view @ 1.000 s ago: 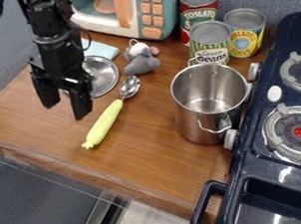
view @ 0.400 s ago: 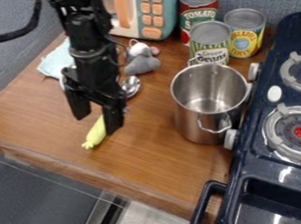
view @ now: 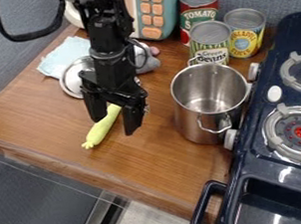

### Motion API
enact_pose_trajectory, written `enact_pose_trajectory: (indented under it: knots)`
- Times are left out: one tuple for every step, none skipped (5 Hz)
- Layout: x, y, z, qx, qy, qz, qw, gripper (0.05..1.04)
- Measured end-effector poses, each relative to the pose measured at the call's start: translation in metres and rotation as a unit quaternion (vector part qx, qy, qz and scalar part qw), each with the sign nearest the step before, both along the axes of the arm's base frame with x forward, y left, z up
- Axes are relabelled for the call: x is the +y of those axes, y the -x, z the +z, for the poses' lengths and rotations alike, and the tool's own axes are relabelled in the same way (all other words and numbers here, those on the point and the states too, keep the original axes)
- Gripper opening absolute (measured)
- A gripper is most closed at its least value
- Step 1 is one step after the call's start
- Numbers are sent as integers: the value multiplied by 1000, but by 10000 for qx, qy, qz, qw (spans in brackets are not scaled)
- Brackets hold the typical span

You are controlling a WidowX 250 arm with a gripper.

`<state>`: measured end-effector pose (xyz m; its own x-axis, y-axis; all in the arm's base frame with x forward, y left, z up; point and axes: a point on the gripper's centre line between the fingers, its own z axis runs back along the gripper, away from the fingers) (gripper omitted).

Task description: Turn the yellow spoon counterclockwise

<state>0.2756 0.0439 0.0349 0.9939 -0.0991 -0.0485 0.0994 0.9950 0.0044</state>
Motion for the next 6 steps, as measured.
enact_pose_trajectory:
  knots:
    - [14, -7, -9, 46, 213, 532, 9983, 999]
    - [25, -11, -22, 180, 306, 787, 9963, 999]
    - [27, -12, -22, 198, 218, 713, 9970, 931]
    - [16, -16, -24, 307, -71, 80, 9995, 667]
    - [11, -18, -24, 336, -331, -115, 9988, 395]
    - [9, -16, -24, 342, -317, -122, 9988, 377]
